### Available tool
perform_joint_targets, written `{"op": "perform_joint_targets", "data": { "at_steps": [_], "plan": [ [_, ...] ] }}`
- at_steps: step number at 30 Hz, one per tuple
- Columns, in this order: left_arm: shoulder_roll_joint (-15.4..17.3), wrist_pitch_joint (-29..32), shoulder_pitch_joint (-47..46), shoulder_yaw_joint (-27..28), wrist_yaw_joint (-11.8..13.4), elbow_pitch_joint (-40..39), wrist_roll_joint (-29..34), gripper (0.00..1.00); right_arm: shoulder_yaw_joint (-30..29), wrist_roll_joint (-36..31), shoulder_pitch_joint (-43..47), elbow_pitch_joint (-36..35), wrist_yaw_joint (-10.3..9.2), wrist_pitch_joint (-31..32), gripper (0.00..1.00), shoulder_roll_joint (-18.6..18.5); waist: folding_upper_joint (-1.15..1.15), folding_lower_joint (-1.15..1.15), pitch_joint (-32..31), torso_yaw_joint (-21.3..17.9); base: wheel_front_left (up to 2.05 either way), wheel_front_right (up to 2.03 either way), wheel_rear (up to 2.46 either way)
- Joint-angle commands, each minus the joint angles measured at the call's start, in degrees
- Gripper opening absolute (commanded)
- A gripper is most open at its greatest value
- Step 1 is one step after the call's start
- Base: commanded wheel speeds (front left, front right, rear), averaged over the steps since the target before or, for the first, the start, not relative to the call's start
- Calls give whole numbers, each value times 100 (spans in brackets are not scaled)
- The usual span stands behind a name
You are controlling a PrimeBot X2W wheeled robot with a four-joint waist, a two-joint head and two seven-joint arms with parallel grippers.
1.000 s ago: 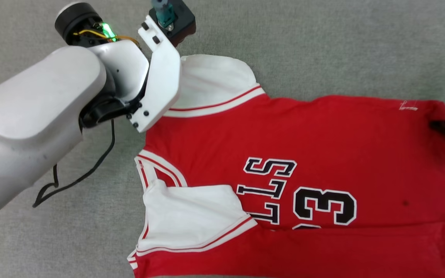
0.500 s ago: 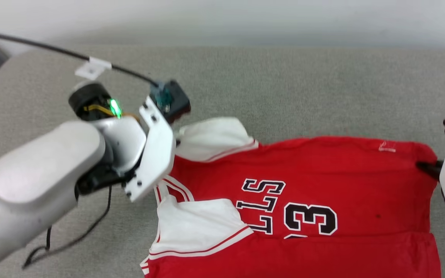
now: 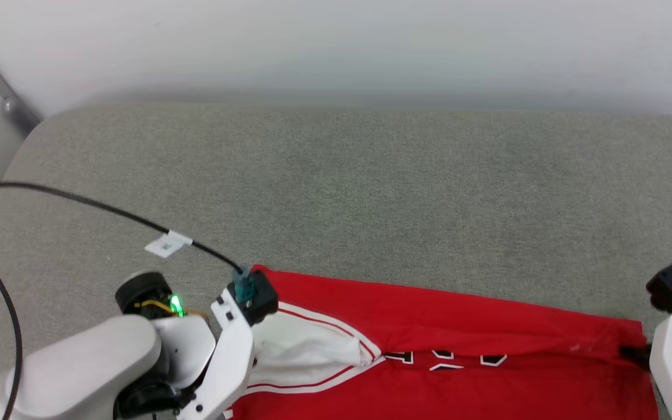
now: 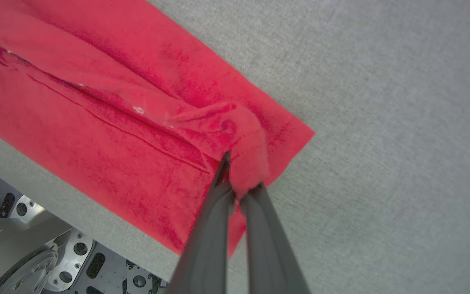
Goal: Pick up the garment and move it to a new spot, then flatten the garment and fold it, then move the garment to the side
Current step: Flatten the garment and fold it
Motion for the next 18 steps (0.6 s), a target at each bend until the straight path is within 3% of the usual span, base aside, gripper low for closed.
{"op": "perform_joint_targets", "data": {
  "at_steps": [1,11,12,13,14,18],
  "plan": [
    [-12,-83,174,8,3,33,-11,0,68,59,146,42,-5,-45,0,-26,0,1,33,-15,0,0,0],
    [-193,-490,802,36,83,587,44,0,522,60,158,507,-5,-303,0,251,0,1,363,-96,0,0,0],
    [-208,-577,815,66,99,647,60,0,544,82,122,546,-5,-370,24,285,0,1,367,-103,0,0,0],
    [-225,-682,808,106,127,670,77,44,542,93,86,572,-5,-454,57,304,0,1,360,-109,0,0,0],
    [-228,-817,800,145,157,696,120,100,533,95,54,577,-5,-548,100,308,0,1,339,-117,0,0,0],
    [-200,-1566,899,351,317,680,328,100,416,145,60,464,-5,-963,100,176,0,1,167,-147,0,0,0]
  ]
}}
